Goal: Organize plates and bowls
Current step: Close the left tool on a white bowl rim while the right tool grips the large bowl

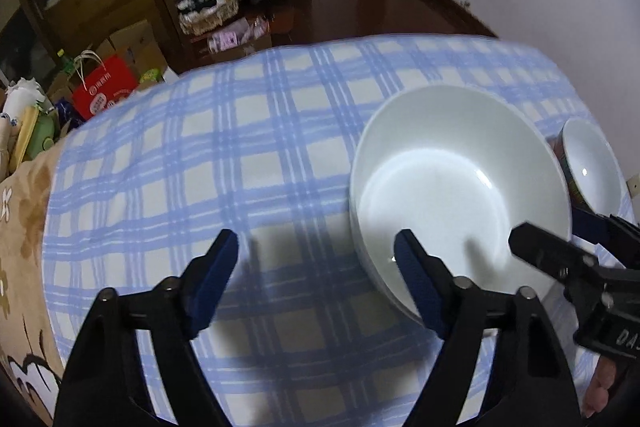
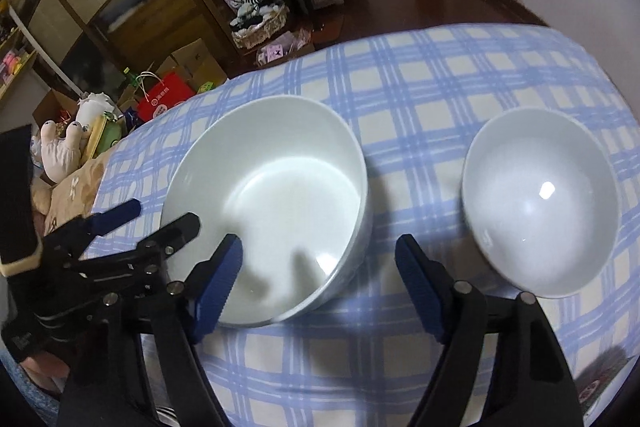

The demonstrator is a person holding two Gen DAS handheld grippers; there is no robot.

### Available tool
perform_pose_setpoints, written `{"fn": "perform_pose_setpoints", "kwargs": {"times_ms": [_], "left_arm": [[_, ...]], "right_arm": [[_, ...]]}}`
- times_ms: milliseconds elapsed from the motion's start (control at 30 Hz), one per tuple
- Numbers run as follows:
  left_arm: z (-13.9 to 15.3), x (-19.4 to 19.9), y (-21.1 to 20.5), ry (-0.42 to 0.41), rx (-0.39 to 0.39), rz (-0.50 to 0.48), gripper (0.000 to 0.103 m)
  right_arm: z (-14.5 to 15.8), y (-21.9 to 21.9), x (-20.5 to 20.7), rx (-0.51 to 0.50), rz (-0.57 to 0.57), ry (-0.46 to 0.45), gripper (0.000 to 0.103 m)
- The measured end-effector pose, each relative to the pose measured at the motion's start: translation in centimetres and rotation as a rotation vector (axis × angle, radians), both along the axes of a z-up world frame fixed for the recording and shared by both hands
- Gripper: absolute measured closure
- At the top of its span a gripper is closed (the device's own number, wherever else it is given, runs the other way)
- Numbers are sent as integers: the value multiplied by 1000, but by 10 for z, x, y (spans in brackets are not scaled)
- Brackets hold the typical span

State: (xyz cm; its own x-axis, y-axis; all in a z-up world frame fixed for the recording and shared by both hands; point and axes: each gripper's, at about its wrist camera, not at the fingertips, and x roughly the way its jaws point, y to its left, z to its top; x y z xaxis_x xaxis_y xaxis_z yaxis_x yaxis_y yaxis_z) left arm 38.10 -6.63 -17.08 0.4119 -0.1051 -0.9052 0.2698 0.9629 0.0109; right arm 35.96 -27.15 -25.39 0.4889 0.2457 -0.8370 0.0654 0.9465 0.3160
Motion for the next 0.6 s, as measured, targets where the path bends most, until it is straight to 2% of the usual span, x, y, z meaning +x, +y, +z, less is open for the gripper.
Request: {"fn": "perform_pose_setpoints", "kwargs": {"times_ms": [100,133,200,267,300,367,500,600], "left_arm": [[-8,5,-3,31,-23,8,41],[-11,7,-3,45,-42,16,49],[-15,10,-3,67,-71,37,58],[-17,11,-2,85,-109,52,69],[-19,11,-3,93,-117,58,71],[-21,10,-8,118,-125,34,85],[-17,-1,-18,93,-71,26,87],[-13,-4,-14,118,-111,75,87]], "right_arm": [[-7,-1,6,1,-6,21,46],[-9,0,9,0,-1,27,49],[-10,0,11,-36,-6,30,59],[-13,-3,15,-38,-15,43,63],[-14,-5,16,-34,-18,48,67],[-17,-8,19,-34,-12,54,72],[-18,-9,14,-38,37,36,74],[-15,-6,5,-56,24,18,75]]}}
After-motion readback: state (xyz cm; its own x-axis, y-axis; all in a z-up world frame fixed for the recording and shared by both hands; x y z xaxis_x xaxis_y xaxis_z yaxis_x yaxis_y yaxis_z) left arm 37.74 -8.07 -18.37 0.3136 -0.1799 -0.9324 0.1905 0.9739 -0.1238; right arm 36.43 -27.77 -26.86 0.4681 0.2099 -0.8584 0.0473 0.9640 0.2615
